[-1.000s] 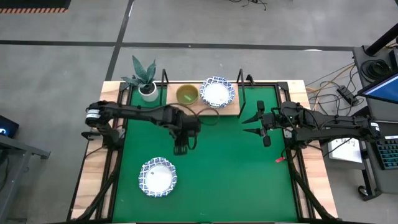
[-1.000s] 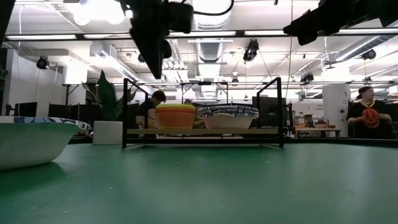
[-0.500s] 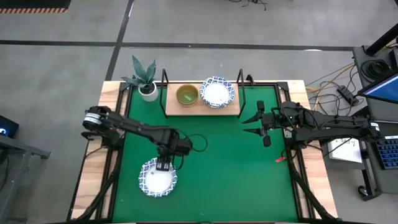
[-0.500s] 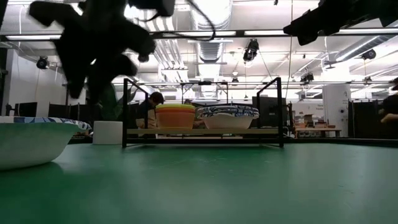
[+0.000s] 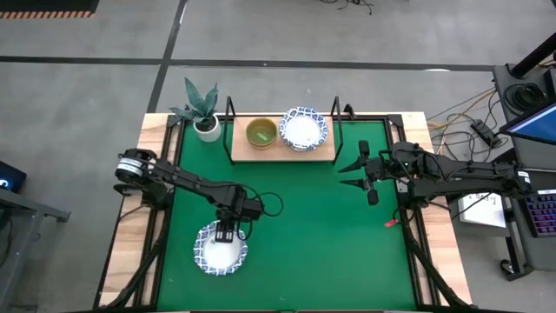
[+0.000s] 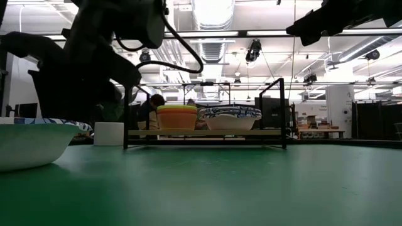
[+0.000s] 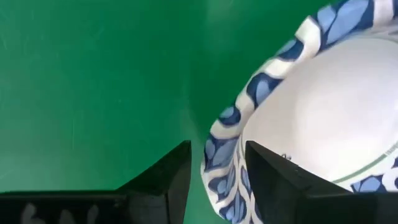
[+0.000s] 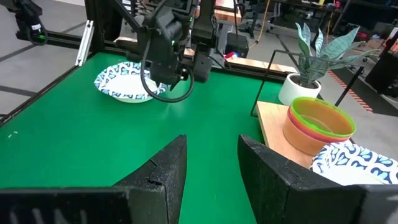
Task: Place and stack bowls onto a shelf
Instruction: Stack the blue patterned bowl on top of the other blue patterned bowl on the shelf
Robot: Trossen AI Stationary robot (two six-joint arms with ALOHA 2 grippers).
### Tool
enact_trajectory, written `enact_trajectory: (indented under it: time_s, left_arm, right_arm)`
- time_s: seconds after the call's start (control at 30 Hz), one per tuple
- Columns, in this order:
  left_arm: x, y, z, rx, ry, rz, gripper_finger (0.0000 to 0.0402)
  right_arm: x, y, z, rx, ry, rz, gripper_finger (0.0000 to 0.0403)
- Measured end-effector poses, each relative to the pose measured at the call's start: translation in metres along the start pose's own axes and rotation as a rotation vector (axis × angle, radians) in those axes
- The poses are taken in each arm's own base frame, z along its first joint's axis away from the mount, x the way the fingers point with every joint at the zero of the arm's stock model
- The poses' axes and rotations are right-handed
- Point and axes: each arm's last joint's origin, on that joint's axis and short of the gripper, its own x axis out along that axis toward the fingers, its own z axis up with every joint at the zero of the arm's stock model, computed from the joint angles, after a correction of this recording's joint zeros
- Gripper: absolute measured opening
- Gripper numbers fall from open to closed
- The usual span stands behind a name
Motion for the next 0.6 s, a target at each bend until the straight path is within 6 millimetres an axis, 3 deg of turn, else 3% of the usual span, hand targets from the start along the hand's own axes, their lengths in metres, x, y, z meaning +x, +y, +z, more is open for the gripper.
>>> enact_trajectory:
  time_s: [0.4,0.6]
  left_arm:
    - [0.0,-0.003,0.0,0.012,-0.006,-0.01,0.0014]
    - [-0.01,-0.006,0.007,0.038,-0.053,-0.058,0.0003]
  right_arm:
    - [0.0,0.0,0.0,0.0,0.002,-0.007,0.0132]
    - [0.0,0.0,0.0,0.0,0.002,-0.007,0.0132]
